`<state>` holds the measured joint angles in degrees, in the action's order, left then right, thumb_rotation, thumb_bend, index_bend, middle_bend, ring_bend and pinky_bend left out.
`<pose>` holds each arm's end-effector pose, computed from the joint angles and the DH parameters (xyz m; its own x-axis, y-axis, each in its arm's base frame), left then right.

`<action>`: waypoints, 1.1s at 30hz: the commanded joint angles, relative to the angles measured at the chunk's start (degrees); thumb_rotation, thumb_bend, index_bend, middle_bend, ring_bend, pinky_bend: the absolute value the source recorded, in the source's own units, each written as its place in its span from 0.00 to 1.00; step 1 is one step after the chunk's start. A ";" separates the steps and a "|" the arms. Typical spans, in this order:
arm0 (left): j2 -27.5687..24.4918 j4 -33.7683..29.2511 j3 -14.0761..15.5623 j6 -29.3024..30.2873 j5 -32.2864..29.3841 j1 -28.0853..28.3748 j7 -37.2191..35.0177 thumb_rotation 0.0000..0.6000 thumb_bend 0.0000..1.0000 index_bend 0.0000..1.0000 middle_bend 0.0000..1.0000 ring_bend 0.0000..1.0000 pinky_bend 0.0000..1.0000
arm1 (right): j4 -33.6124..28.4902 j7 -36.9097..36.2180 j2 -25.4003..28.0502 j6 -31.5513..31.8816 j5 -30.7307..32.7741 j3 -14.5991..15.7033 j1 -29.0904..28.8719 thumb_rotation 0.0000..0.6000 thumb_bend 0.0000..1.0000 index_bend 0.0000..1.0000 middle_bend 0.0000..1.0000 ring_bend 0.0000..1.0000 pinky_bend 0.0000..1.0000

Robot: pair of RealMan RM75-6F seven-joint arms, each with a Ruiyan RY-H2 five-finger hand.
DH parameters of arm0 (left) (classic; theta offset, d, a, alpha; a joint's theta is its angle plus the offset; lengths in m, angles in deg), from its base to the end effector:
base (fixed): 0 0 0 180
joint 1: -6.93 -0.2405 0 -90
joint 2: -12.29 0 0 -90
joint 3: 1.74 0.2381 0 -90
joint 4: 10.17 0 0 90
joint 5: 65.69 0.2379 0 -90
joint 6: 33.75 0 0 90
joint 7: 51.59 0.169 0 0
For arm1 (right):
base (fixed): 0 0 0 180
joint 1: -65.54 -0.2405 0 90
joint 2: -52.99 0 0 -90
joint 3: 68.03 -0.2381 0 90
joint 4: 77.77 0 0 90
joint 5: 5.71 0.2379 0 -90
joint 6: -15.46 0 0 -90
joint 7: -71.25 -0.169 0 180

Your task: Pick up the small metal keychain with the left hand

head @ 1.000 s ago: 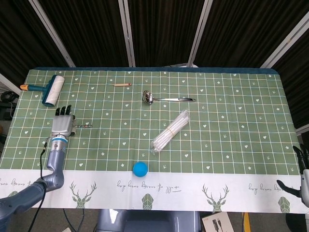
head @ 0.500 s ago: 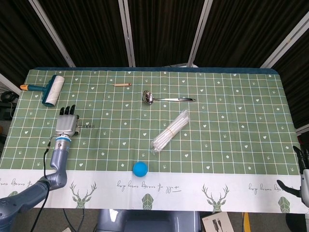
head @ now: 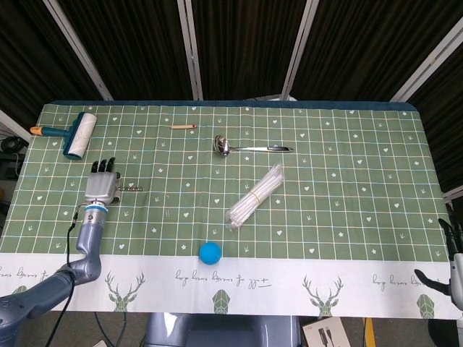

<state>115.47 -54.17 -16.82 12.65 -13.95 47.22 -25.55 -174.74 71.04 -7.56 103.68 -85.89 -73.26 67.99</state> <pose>-0.2852 0.4288 -0.0398 0.6053 0.2831 0.7439 0.7656 0.0488 -0.6415 -0.3267 -0.1743 0.1580 0.3755 0.0445 0.9258 -0.9116 0.1979 0.3603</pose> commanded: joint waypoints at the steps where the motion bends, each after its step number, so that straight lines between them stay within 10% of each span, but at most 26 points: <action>1: 0.04 -0.16 -0.02 0.20 0.22 0.04 -0.26 1.00 0.35 0.51 0.00 0.00 0.00 | -0.01 0.03 0.01 0.02 -0.03 0.01 0.01 1.00 0.00 0.06 0.00 0.00 0.08; 33: -15.08 -20.12 6.01 11.63 15.91 2.26 12.06 1.00 0.41 0.57 0.00 0.00 0.00 | -0.08 -0.22 0.08 0.40 -0.19 -0.07 0.16 1.00 0.00 0.06 0.00 0.00 0.08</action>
<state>101.26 -73.32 -11.62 23.33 0.72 49.15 -14.26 -174.82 70.82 -7.48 104.08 -86.08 -73.33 68.15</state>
